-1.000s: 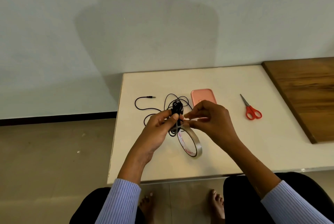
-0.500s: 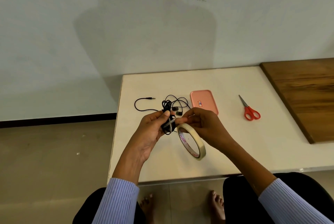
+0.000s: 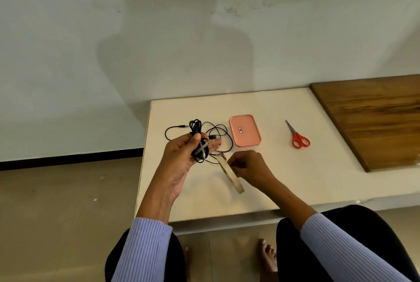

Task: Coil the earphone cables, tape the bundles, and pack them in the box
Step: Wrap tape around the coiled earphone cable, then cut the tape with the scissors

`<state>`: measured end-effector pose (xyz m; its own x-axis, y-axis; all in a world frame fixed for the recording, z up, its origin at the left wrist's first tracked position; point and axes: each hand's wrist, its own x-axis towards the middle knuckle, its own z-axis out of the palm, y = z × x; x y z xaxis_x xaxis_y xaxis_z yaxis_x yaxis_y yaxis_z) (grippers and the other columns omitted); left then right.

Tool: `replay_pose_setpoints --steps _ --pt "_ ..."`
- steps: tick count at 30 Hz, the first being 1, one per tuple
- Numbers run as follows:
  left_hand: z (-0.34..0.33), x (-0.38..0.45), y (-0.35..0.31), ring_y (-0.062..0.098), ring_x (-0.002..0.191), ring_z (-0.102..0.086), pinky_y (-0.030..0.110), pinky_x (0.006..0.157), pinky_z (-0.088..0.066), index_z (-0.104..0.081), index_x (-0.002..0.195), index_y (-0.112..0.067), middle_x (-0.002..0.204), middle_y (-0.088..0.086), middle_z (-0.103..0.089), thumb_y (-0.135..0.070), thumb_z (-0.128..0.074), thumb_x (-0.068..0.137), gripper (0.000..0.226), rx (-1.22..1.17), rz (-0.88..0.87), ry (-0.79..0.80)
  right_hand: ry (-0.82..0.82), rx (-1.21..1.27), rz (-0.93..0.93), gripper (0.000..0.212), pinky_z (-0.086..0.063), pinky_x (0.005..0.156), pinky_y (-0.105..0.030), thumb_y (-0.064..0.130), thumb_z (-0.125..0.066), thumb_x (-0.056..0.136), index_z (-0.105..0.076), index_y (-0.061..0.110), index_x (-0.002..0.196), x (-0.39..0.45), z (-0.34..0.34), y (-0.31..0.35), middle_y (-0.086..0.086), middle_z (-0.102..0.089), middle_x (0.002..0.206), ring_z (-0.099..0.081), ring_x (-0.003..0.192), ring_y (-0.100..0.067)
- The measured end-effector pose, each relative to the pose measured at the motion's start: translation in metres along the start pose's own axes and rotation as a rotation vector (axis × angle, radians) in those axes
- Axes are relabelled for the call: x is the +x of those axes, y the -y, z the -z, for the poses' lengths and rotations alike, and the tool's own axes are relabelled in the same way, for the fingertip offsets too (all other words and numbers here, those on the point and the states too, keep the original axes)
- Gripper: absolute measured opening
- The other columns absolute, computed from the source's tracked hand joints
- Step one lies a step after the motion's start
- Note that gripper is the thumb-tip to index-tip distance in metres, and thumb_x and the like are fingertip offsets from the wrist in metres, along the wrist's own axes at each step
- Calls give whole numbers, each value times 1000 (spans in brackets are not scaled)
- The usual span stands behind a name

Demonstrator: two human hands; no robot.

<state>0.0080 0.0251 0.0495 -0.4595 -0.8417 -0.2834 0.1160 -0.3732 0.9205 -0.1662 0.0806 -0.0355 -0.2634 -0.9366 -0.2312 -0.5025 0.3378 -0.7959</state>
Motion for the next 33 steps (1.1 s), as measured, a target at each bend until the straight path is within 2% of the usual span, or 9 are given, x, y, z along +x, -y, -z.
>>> replay_pose_setpoints --steps 6,10,14,17,22,25,28,31,33 --pt "-19 -19 -25 28 95 -70 42 102 -44 -64 87 -9 93 19 -73 -14 -48 96 19 55 -82 13 -4 -131 -67 19 -35 54 0 4 -61 86 -72 4 101 -5 -4 -7 -11 -71 102 -56 79 -9" --pt "-31 -26 -33 28 95 -70 40 99 -47 -66 87 -11 95 18 -73 -13 -49 96 20 108 -120 -3 -9 -134 -111 21 -42 70 -14 3 -60 86 -72 3 103 -6 -2 -8 -12 -70 104 -61 88 -16" --pt "-40 -31 -30 26 96 -70 37 99 -47 -67 87 -12 99 18 -72 -15 -49 97 20 134 -121 -19 -16 -143 -113 19 -39 58 -9 7 -65 85 -74 5 101 -7 -2 -10 -11 -71 105 -54 82 -9" --pt "-42 -32 -26 25 97 -70 36 96 -48 -67 88 -13 99 16 -72 -16 -49 97 20 143 -125 -30 -28 -179 -94 19 -41 68 -17 6 -62 86 -73 6 102 -8 0 -8 -9 -71 104 -55 80 -9" --pt "-48 -32 -19 27 98 -69 29 84 -48 -68 85 -16 98 15 -73 -19 -50 97 22 151 -114 -24 -240 -209 -119 14 -51 76 -23 11 -70 82 -73 7 94 -11 28 -9 -8 -72 95 -65 82 -17" --pt "-50 -31 -17 25 98 -69 29 86 -48 -69 88 -15 97 12 -74 -20 -51 96 21 153 -109 -27 -424 -246 -144 11 -52 73 -27 8 -65 83 -72 7 91 -13 53 -17 -8 -71 93 -65 82 -20" --pt "-50 -29 -16 24 96 -69 29 87 -47 -69 90 -15 95 10 -74 -20 -51 96 20 156 -106 -37 -542 -314 -229 20 -51 77 -34 4 -56 85 -66 3 103 -11 70 -29 -13 -64 110 -61 97 -28" --pt "-50 -30 -14 22 95 -70 30 87 -46 -68 92 -13 96 10 -74 -21 -52 95 18 146 -97 -32 -461 -421 -369 32 -49 90 -40 9 -53 89 -55 -1 120 -10 72 -41 -20 -42 135 -47 118 -34" --pt "-50 -31 -13 23 96 -70 31 88 -46 -68 91 -13 97 12 -74 -20 -52 95 18 142 -100 -30 -383 -459 -435 45 -47 97 -43 14 -51 92 -42 -2 133 -12 67 -46 -23 -26 146 -42 124 -36"
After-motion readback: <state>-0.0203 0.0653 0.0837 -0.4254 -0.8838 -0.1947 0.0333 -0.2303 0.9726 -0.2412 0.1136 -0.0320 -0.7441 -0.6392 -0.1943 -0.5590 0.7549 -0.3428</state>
